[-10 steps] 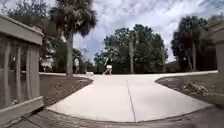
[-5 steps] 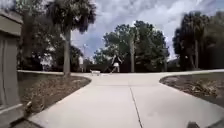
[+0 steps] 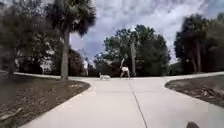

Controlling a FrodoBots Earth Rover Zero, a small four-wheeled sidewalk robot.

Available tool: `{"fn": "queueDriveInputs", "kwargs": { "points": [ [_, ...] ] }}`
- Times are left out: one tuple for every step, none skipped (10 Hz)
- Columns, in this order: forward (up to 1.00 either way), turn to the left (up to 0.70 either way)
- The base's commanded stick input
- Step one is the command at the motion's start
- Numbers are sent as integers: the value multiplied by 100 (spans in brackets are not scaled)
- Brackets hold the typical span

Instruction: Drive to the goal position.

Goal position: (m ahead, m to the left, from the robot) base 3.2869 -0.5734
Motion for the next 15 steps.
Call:
{"fn": "queueDriveInputs", "kwargs": {
  "points": [
    [70,0],
    [70,0],
    [70,0],
    [70,0],
    [70,0],
    [70,0],
    [70,0],
    [70,0],
    [70,0],
    [70,0],
    [70,0],
    [70,0],
    [70,0],
    [70,0],
    [70,0]
  ]
}}
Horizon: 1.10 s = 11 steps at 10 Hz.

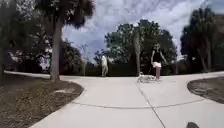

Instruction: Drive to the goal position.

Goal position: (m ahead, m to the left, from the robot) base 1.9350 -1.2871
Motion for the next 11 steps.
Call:
{"fn": "queueDriveInputs", "kwargs": {
  "points": [
    [70,0],
    [70,0],
    [70,0],
    [70,0],
    [70,0],
    [70,0],
    [70,0],
    [70,0],
    [70,0],
    [70,0],
    [70,0]
  ]
}}
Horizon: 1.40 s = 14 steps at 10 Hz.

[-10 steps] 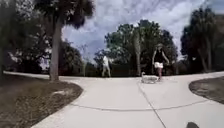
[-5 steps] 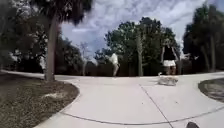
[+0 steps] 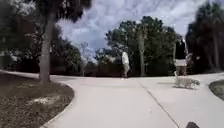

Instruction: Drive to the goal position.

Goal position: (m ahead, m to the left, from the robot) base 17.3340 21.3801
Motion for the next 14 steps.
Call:
{"fn": "queueDriveInputs", "kwargs": {
  "points": [
    [70,0],
    [70,0],
    [70,0],
    [70,0],
    [70,0],
    [70,0],
    [70,0],
    [70,0],
    [70,0],
    [70,0],
    [70,0],
    [70,0],
    [70,0],
    [70,0]
  ]
}}
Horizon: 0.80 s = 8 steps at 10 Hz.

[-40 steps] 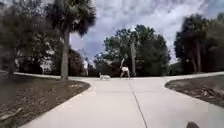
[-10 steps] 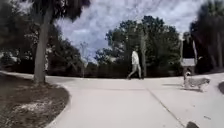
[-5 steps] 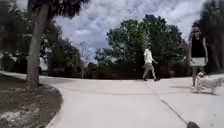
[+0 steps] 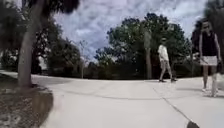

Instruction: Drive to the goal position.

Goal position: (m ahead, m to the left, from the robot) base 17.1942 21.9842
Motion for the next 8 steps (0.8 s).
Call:
{"fn": "queueDriveInputs", "kwargs": {
  "points": [
    [70,35],
    [70,35],
    [70,35],
    [70,35],
    [70,35],
    [70,35],
    [70,35],
    [70,35]
  ]
}}
